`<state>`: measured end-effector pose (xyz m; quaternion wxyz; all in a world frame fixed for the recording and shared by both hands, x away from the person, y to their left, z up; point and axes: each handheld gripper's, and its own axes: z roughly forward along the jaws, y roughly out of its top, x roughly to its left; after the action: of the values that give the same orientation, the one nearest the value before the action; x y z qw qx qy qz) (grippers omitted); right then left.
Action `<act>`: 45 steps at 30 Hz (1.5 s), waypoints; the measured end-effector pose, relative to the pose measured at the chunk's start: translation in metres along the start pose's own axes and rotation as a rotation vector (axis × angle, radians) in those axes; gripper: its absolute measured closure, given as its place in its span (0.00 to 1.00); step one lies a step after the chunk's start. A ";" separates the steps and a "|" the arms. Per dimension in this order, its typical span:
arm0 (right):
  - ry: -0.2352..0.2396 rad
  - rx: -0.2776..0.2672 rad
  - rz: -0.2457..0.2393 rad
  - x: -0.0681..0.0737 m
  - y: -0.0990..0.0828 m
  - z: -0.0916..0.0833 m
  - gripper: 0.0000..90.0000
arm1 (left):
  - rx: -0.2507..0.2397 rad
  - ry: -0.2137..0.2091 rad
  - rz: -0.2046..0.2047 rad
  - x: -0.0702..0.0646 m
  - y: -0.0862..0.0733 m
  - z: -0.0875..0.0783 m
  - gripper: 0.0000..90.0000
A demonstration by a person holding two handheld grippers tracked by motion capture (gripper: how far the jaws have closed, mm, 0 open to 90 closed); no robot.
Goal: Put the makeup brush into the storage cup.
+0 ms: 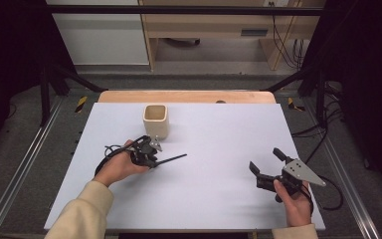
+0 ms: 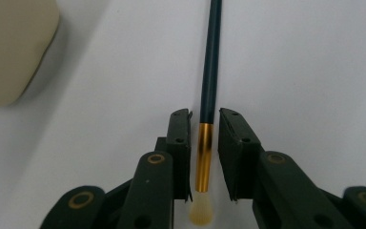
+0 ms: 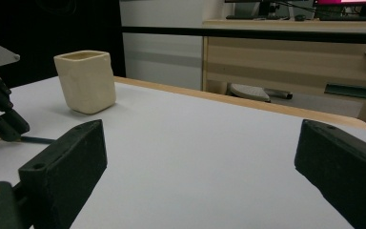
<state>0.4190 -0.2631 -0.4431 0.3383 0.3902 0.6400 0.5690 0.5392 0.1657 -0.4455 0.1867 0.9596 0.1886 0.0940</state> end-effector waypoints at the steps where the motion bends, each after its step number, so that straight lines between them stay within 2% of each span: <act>1: 0.000 0.000 0.001 0.000 0.000 0.000 0.04 | 0.001 0.000 0.001 0.000 0.000 0.000 0.83; 7: 0.000 0.004 0.003 0.000 0.000 0.000 0.04 | 0.011 -0.006 0.000 -0.001 0.001 0.003 0.85; 13: 0.000 -0.001 0.007 0.000 0.000 0.000 0.04 | 0.017 -0.022 -0.006 -0.002 0.001 0.004 0.92; 21: 0.000 0.000 0.007 0.000 0.000 0.000 0.04 | 0.018 -0.023 -0.008 -0.003 0.001 0.003 0.93; 26: 0.003 0.002 -0.003 0.001 0.000 0.000 0.04 | 0.005 -0.020 -0.005 -0.003 -0.001 0.001 0.93; 30: 0.004 0.001 -0.006 0.001 0.000 0.001 0.04 | -0.024 -0.020 -0.010 -0.002 -0.001 -0.005 0.93; 36: 0.010 0.000 -0.010 0.003 0.000 0.001 0.05 | -0.025 -0.010 0.014 -0.006 0.001 -0.010 0.93; 45: 0.026 0.007 -0.032 0.009 0.001 0.003 0.05 | -0.084 -0.005 0.023 -0.009 0.001 -0.026 0.93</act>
<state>0.4176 -0.2534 -0.4420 0.3375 0.3736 0.6526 0.5662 0.5247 0.1698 -0.4219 0.2260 0.9532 0.1732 0.1016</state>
